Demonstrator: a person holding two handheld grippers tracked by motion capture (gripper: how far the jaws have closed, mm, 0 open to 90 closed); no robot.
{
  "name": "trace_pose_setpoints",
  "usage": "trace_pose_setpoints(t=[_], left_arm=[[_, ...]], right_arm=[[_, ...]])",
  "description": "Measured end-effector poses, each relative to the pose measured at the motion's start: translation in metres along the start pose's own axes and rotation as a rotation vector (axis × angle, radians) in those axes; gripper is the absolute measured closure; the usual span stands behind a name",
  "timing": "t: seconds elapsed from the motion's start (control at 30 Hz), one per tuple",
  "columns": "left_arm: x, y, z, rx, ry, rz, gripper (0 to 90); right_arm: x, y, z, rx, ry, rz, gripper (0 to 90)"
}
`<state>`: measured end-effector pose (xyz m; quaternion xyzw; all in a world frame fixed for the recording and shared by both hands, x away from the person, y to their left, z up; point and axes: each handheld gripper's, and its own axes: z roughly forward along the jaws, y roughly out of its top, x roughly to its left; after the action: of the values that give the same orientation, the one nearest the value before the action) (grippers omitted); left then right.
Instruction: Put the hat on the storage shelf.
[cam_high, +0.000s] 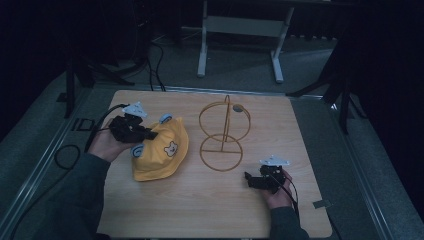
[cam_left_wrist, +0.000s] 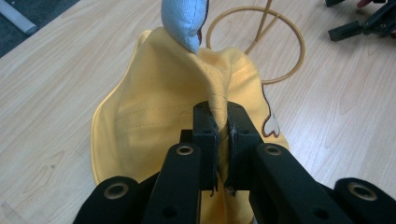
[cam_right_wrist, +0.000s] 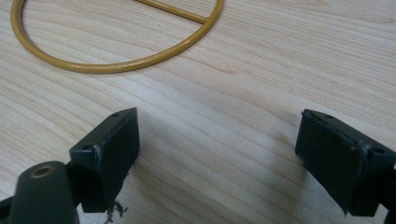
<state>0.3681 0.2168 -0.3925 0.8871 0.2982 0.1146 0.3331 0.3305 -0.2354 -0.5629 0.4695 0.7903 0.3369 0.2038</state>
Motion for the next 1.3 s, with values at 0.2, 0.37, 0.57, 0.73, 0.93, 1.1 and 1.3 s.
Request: trace_pose_setpoints(t=[0.2, 0.37, 0.57, 0.73, 0.93, 1.1, 1.3], left_arm=[[0.004, 0.004, -0.004, -0.02, -0.004, -0.005, 85.0], [0.005, 0.008, -0.008, -0.035, -0.006, -0.001, 85.0], [0.007, 0.011, -0.012, -0.045, -0.006, -0.006, 85.0], [0.009, 0.015, -0.015, -0.055, -0.003, -0.006, 85.0], [0.011, 0.019, -0.018, -0.064, -0.005, -0.006, 85.0], [0.013, 0.018, -0.02, -0.069, -0.001, -0.013, 85.0], [0.015, 0.018, -0.022, -0.072, 0.002, -0.016, 85.0]], right_arm=[[0.0, 0.0, 0.0, 0.0, 0.0, 0.0, 13.5], [0.0, 0.0, 0.0, 0.0, 0.0, 0.0, 13.5], [0.0, 0.0, 0.0, 0.0, 0.0, 0.0, 13.5], [0.0, 0.0, 0.0, 0.0, 0.0, 0.0, 13.5], [0.0, 0.0, 0.0, 0.0, 0.0, 0.0, 13.5], [0.0, 0.0, 0.0, 0.0, 0.0, 0.0, 13.5], [0.0, 0.0, 0.0, 0.0, 0.0, 0.0, 13.5]])
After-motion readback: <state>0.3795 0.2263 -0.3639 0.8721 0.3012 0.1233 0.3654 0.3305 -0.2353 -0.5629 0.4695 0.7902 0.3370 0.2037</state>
